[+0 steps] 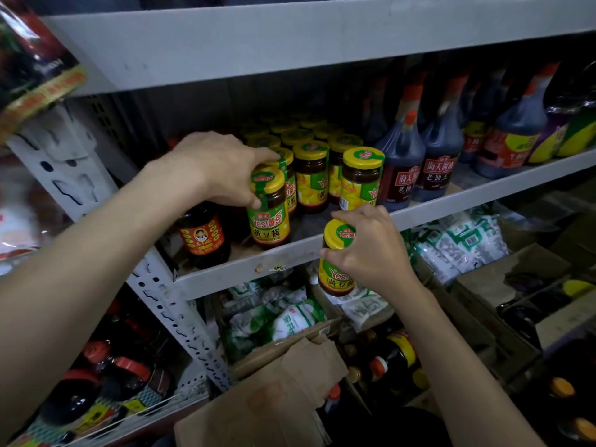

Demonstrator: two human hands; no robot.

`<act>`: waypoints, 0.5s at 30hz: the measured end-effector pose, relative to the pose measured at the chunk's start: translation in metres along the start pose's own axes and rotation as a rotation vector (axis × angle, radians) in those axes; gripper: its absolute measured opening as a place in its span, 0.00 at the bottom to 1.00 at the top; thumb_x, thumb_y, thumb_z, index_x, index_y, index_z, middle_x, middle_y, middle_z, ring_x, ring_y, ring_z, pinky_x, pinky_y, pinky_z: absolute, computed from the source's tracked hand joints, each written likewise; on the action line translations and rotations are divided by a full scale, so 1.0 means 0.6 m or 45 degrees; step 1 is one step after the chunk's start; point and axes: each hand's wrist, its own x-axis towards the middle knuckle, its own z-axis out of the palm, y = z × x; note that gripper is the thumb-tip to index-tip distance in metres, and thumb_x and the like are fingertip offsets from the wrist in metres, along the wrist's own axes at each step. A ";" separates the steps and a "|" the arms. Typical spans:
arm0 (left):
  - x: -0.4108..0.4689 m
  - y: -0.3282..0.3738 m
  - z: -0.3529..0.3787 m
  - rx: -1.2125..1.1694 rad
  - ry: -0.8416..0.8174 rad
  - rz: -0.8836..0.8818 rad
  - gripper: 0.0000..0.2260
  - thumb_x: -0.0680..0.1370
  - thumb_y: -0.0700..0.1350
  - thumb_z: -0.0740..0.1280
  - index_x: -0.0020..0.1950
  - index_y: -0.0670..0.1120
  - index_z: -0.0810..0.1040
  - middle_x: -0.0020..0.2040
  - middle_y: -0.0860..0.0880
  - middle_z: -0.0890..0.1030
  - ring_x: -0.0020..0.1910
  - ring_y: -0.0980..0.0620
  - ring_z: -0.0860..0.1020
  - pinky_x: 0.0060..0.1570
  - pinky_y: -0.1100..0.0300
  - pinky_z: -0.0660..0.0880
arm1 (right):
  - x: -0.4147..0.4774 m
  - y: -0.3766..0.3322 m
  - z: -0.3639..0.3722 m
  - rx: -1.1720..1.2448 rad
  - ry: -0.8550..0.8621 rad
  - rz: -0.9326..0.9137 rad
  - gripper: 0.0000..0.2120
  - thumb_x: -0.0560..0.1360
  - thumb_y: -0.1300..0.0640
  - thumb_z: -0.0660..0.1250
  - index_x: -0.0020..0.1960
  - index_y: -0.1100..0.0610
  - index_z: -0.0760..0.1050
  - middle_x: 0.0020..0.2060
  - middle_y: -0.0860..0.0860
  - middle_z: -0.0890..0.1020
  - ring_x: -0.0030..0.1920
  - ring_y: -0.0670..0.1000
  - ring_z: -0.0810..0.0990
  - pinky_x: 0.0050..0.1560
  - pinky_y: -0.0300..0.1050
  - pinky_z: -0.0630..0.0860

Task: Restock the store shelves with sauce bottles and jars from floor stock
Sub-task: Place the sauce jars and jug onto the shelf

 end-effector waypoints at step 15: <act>0.049 0.065 -0.023 -0.049 0.430 -0.145 0.31 0.74 0.70 0.55 0.65 0.50 0.75 0.58 0.41 0.78 0.57 0.38 0.77 0.42 0.50 0.70 | -0.005 0.019 -0.002 0.033 0.023 0.009 0.33 0.68 0.45 0.76 0.70 0.56 0.73 0.58 0.52 0.76 0.60 0.54 0.68 0.54 0.51 0.73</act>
